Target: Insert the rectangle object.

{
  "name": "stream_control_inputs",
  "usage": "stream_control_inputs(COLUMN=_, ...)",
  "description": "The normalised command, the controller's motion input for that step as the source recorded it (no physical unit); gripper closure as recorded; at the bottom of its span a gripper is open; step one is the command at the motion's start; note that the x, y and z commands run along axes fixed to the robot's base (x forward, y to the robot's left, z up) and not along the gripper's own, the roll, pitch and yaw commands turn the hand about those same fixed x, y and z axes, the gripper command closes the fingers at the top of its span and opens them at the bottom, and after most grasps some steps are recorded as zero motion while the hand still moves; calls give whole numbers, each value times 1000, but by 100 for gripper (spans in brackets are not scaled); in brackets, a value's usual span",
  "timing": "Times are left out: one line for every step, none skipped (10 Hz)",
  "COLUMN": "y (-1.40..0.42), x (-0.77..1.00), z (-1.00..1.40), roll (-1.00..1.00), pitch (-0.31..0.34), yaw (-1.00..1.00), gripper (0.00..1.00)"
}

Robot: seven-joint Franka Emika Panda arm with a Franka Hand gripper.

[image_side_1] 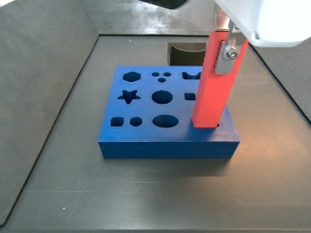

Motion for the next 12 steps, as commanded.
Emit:
stream_control_inputs(y=0, x=0, z=-89, roll=163, pitch=34, yaw=0, gripper=100)
stream_control_inputs(y=0, x=0, z=-163, roll=193, pitch=30, yaw=0, gripper=100)
stream_control_inputs(y=0, x=0, z=-423, roll=91, pitch=-23, yaw=14, gripper=100)
stream_control_inputs(y=0, x=-23, z=-443, roll=33, pitch=-39, yaw=43, gripper=100)
stream_control_inputs(y=-34, x=-60, z=-489, roll=0, pitch=-59, yaw=0, gripper=100)
stream_control_inputs(y=-249, x=-51, z=-554, roll=-10, pitch=-51, yaw=0, gripper=100)
stream_control_inputs(y=-234, x=0, z=-454, roll=-69, pitch=-50, yaw=0, gripper=100)
stream_control_inputs(y=-146, x=9, z=-391, roll=-27, pitch=-64, yaw=0, gripper=100)
stream_control_inputs(y=-100, x=66, z=-294, roll=-30, pitch=-50, yaw=0, gripper=100)
stream_control_inputs(y=-77, x=20, z=-137, roll=-31, pitch=-60, yaw=-11, gripper=100)
stream_control_inputs(y=0, x=0, z=-17, roll=-14, pitch=0, yaw=0, gripper=100)
stream_control_inputs(y=0, x=0, z=0, roll=0, pitch=0, yaw=0, gripper=100)
